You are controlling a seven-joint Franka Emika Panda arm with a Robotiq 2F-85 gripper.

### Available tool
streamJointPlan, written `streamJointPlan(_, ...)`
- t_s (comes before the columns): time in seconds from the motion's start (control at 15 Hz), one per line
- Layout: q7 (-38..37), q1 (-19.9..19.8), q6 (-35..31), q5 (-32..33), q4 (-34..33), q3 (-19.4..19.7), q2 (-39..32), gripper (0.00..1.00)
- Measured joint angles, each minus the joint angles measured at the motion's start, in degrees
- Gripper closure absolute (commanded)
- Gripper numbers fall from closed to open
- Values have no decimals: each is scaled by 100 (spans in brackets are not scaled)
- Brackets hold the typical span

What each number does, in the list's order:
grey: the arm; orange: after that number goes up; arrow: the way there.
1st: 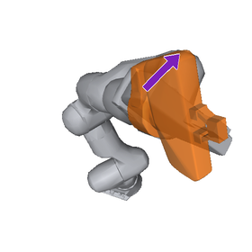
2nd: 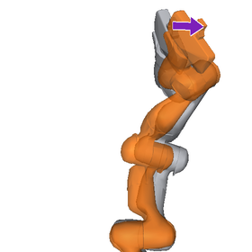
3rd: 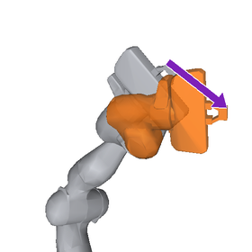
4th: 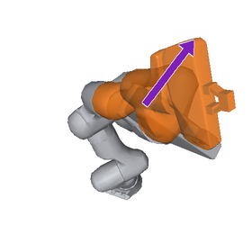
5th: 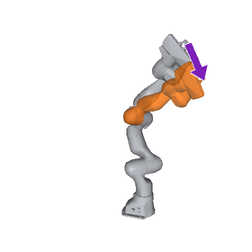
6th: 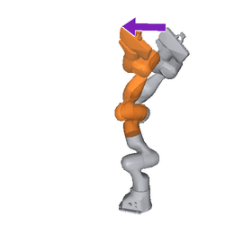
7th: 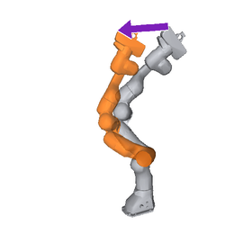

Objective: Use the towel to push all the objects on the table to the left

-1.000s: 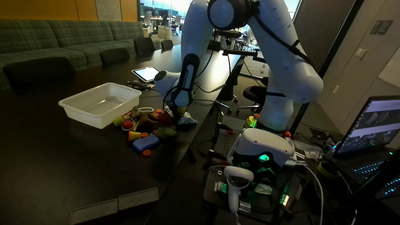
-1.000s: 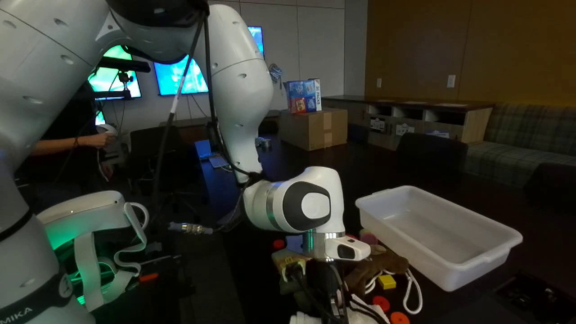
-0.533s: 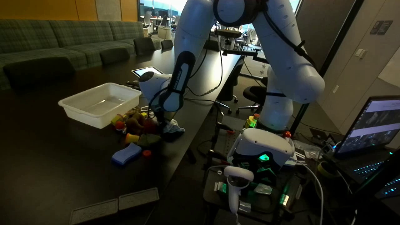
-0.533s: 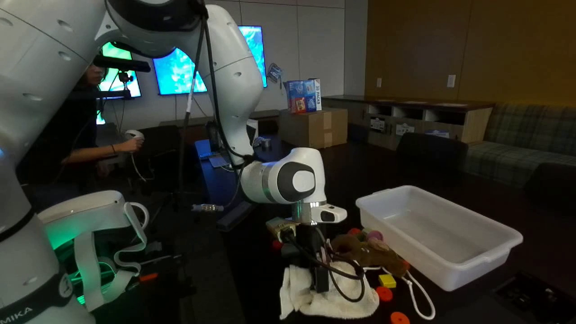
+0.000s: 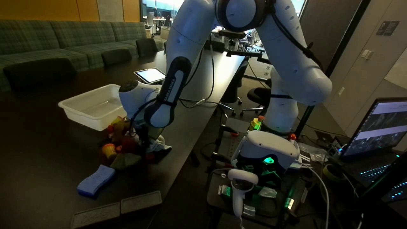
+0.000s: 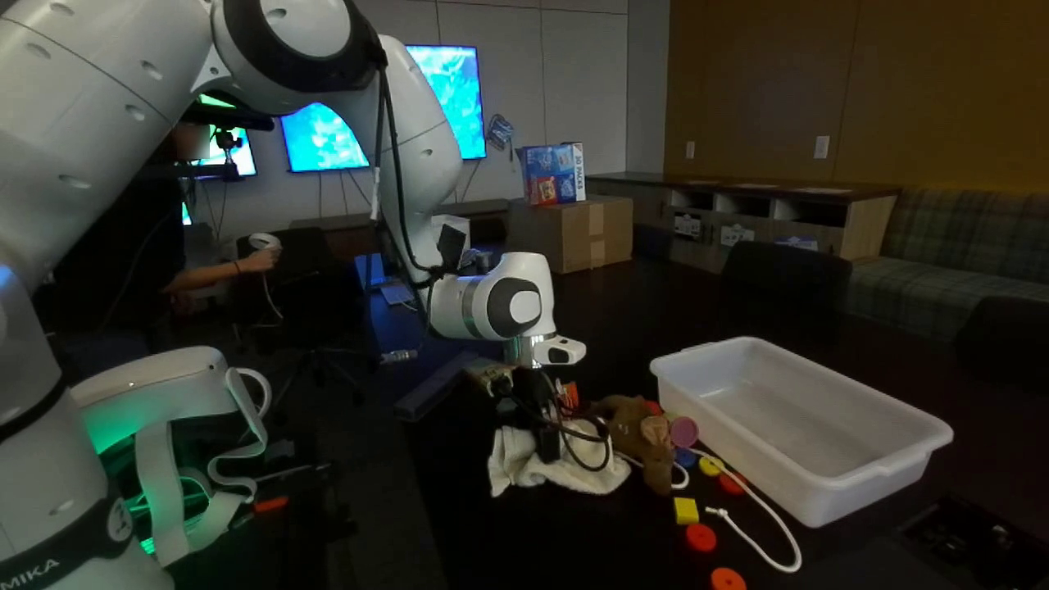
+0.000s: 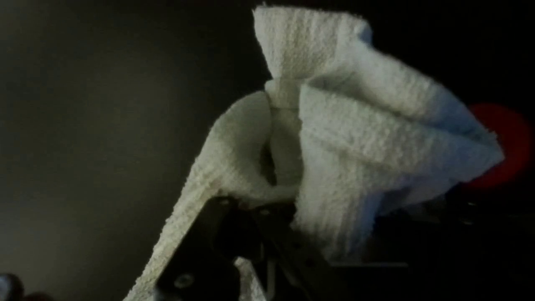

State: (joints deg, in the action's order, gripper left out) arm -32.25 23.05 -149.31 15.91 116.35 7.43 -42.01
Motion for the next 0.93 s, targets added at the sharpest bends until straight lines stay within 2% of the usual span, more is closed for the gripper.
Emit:
streamJointPlan(0.4,-24,324,137,-615,-490,-757,-139,97)
streamJointPlan(0.67,-11,407,156,-1096,-830,-1254,-178,97)
streamJointPlan(0.93,18,421,149,-1342,-1112,-1481,-133,97)
